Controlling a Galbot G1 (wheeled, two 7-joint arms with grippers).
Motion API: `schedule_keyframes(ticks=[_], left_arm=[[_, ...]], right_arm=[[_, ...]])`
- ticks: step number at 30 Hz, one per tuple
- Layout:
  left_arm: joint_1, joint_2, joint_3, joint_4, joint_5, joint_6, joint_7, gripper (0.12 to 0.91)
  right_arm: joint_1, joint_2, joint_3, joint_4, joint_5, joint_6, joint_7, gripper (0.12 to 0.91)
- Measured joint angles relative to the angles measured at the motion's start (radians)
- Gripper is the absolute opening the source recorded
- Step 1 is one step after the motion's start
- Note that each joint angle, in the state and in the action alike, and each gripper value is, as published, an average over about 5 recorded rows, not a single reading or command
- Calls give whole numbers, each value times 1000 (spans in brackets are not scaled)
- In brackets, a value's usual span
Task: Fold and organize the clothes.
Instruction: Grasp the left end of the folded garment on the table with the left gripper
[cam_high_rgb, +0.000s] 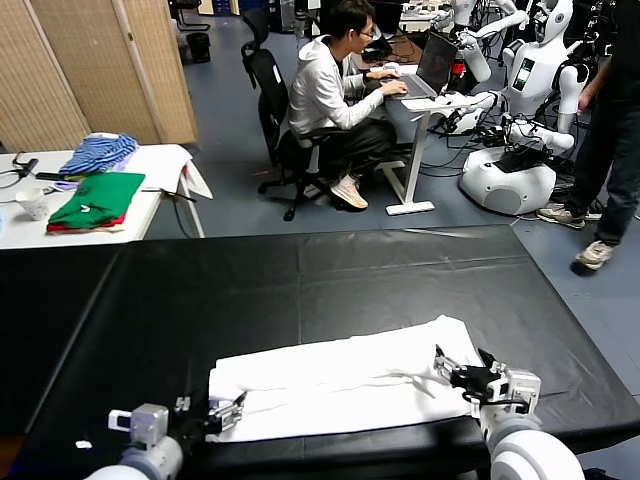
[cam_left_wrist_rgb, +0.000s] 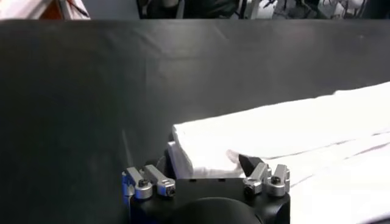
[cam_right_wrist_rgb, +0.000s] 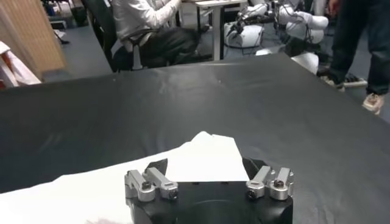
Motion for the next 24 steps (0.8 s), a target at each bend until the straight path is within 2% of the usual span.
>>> schedule_keyframes(ticks=[6, 9, 16, 18, 20, 24], left_arm=[[-7, 1, 3, 7, -4, 0, -1, 885], [-12, 0, 7, 7, -6, 0, -2, 770], [-17, -1, 19, 4, -18, 2, 5, 327], [-20, -2, 19, 4, -29, 3, 6, 229], [-24, -2, 17, 4, -44, 5, 6, 177], [-35, 2, 6, 5, -60, 8, 11, 180]], right_arm=[[-1, 5, -2, -4, 0, 0, 0, 907], [-3, 8, -1, -3, -1, 0, 1, 907], [-13, 17, -1, 1, -5, 0, 2, 907], [-16, 18, -1, 3, -6, 0, 2, 907], [-19, 20, 0, 6, -7, 0, 2, 907], [-26, 27, 0, 9, -11, 0, 2, 907]])
